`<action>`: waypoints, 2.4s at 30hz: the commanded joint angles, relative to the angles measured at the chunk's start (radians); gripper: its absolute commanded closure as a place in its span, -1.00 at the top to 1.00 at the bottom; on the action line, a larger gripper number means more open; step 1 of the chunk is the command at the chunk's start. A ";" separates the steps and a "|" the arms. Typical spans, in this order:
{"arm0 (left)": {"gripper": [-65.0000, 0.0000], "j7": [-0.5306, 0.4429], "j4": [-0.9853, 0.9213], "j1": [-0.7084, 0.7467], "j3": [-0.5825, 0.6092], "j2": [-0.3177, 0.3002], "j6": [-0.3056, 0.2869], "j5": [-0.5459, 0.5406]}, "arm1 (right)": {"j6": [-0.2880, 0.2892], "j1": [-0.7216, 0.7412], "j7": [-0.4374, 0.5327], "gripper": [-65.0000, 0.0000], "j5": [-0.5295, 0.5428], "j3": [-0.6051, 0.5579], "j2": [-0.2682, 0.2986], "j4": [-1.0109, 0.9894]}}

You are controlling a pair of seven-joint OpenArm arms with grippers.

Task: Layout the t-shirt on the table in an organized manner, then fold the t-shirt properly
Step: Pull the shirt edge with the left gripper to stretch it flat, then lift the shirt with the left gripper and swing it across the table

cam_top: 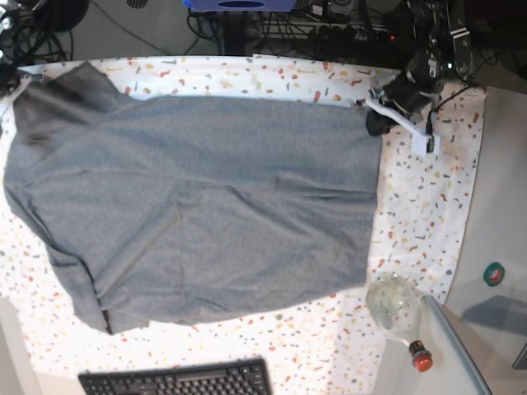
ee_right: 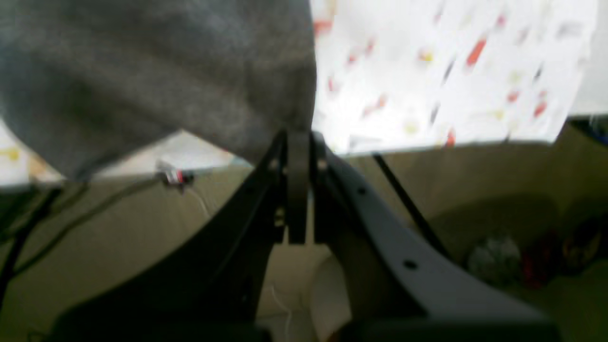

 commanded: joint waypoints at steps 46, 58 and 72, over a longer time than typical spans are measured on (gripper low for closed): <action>-1.00 0.047 0.237 0.148 0.007 -0.023 0.086 -0.007 | 0.000 -0.046 0.021 -1.00 -0.001 0.035 0.028 0.065; -1.00 0.358 -0.076 -0.741 0.342 -0.021 0.239 0.068 | -0.054 0.721 0.192 -1.00 -0.003 -0.289 0.344 -0.663; -1.00 0.120 -0.644 -1.683 0.371 0.207 0.244 0.068 | -0.185 1.550 0.297 -1.00 -0.001 -0.591 0.562 -0.856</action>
